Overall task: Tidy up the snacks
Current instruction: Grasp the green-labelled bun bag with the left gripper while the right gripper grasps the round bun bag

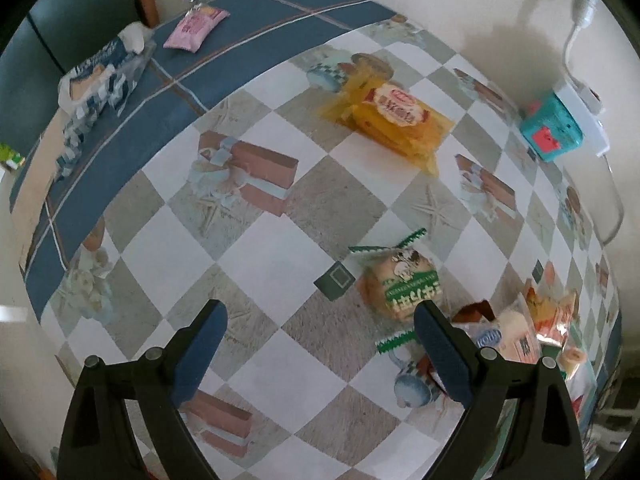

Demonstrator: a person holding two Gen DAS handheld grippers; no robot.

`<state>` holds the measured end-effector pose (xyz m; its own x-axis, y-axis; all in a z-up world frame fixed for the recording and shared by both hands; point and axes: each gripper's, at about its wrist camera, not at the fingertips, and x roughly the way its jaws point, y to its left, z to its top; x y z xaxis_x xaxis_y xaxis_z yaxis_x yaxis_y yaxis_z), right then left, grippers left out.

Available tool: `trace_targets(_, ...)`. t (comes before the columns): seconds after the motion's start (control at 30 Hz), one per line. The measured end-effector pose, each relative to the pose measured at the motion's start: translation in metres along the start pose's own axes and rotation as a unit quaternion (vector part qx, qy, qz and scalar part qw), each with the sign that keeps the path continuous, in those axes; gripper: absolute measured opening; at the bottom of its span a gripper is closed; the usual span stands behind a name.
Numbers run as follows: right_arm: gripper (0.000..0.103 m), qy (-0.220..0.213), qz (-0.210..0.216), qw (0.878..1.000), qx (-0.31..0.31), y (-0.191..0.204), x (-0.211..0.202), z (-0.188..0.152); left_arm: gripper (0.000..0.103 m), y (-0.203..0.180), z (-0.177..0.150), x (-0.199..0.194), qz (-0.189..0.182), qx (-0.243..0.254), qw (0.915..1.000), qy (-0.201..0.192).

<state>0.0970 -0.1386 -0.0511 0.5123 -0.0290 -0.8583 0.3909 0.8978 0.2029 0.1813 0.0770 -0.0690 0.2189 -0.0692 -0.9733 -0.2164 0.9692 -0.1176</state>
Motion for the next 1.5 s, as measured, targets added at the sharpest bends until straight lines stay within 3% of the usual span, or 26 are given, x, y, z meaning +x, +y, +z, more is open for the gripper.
trace_targets(0.33,0.103,0.017,0.012,0.999,-0.027,0.024,0.031,0.0,0.095,0.017,0.016,0.016,0.001,-0.047,0.9989,0.007)
trace_targets(0.73,0.103,0.024,0.029,0.999,-0.026,0.031,0.047,-0.003,0.095,0.007,0.016,0.026,-0.008,-0.033,0.9993,0.016)
trace_targets(0.83,0.092,0.017,0.036,0.999,-0.011,0.025,0.043,-0.001,0.095,0.002,0.015,0.025,-0.01,-0.026,0.9995,0.014)
trace_targets(0.97,0.086,0.023,0.048,0.999,0.007,0.016,0.044,0.0,0.095,-0.007,0.014,0.029,-0.02,-0.018,0.9995,0.017)
trace_targets(1.4,0.077,0.032,0.07,0.997,0.027,-0.006,0.044,0.003,0.095,-0.042,0.008,0.057,-0.046,0.003,0.9985,0.028)
trace_targets(1.5,0.076,0.033,0.07,0.997,0.026,-0.007,0.044,0.003,0.095,-0.052,0.008,0.062,-0.037,0.012,0.999,0.022)
